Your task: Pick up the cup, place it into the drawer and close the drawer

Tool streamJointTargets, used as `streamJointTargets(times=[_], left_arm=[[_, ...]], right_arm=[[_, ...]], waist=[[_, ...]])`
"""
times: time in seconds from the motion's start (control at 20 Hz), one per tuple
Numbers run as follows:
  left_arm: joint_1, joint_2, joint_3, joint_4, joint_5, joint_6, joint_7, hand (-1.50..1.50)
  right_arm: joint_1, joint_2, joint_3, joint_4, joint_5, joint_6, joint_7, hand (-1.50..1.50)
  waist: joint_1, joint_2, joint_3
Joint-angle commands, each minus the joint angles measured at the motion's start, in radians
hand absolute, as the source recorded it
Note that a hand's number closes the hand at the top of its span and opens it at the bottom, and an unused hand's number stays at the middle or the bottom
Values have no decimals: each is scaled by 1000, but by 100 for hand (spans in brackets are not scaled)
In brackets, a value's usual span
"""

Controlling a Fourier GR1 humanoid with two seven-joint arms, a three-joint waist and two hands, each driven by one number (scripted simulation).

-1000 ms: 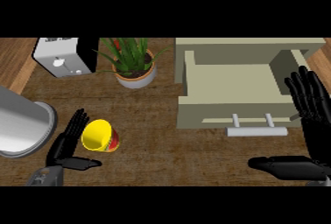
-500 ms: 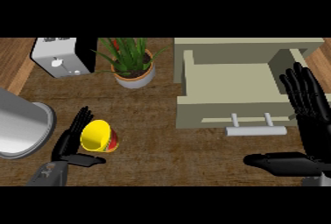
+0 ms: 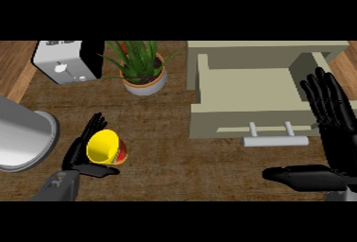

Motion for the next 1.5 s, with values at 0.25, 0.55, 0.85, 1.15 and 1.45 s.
streamJointTargets(times=[0.25, 0.55, 0.85, 1.15, 1.45], left_arm=[[5, -24, -14, -14, 19, -236, -124, -150], [-11, -56, -32, -36, 32, -309, -94, 150], [-29, -105, -28, -72, 80, -378, -48, 150], [-36, -76, 37, -106, 141, -239, -96, 150], [-4, -43, 163, -133, 246, -85, -148, 150]], right_arm=[[-4, -22, -30, 17, -33, 28, -7, -150], [-47, 9, 1, 67, 6, -8, 8, -150], [-15, -32, -43, 35, -28, 25, 1, -150], [-12, -30, -36, 22, -21, 28, -5, -150], [-25, -32, -35, 17, -25, 27, 21, -150]], waist=[[-2, 0, -1], [9, 3, -1], [4, -3, 1], [0, 0, 0], [8, -2, 0]])
